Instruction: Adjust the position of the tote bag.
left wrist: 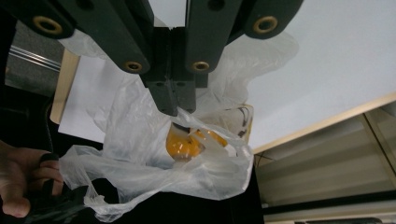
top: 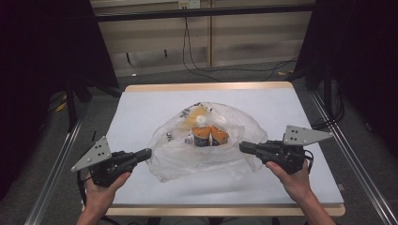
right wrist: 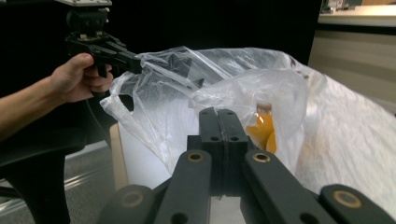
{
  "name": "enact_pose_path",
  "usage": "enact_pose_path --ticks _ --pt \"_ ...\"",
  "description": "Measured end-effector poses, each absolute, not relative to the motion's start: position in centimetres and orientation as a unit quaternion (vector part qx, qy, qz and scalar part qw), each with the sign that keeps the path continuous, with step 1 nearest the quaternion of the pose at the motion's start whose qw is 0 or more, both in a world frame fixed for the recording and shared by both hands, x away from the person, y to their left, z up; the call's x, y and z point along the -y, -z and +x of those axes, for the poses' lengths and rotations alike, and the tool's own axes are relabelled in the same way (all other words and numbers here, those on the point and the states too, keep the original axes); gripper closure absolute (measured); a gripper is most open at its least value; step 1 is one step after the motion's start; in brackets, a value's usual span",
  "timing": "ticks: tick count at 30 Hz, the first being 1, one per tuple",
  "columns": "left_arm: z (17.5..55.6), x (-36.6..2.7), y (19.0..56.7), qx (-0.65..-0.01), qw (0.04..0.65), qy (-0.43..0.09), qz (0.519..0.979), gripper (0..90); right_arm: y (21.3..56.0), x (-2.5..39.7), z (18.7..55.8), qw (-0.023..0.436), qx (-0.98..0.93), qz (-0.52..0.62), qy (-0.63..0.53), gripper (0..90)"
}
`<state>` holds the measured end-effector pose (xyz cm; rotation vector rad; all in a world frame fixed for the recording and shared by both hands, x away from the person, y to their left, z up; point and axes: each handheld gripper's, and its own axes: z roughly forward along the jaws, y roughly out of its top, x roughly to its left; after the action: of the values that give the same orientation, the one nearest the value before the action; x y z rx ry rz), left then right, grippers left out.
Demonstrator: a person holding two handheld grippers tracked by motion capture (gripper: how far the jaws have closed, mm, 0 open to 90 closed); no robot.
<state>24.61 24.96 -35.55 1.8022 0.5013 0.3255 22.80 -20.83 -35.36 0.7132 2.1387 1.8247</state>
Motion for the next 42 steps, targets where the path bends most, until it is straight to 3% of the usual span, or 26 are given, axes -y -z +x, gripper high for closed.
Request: enact_pose_path --ticks 28,42 --pt "28.6 -24.8 32.2 -0.214 0.616 -0.171 0.739 90.0 28.1 22.5 26.1 0.182 -0.674 0.236 -0.676 90.0" --pt "31.4 -25.3 28.7 -0.215 0.627 -0.181 0.727 90.0 23.7 23.8 27.7 0.235 -0.650 0.241 -0.681 90.0"
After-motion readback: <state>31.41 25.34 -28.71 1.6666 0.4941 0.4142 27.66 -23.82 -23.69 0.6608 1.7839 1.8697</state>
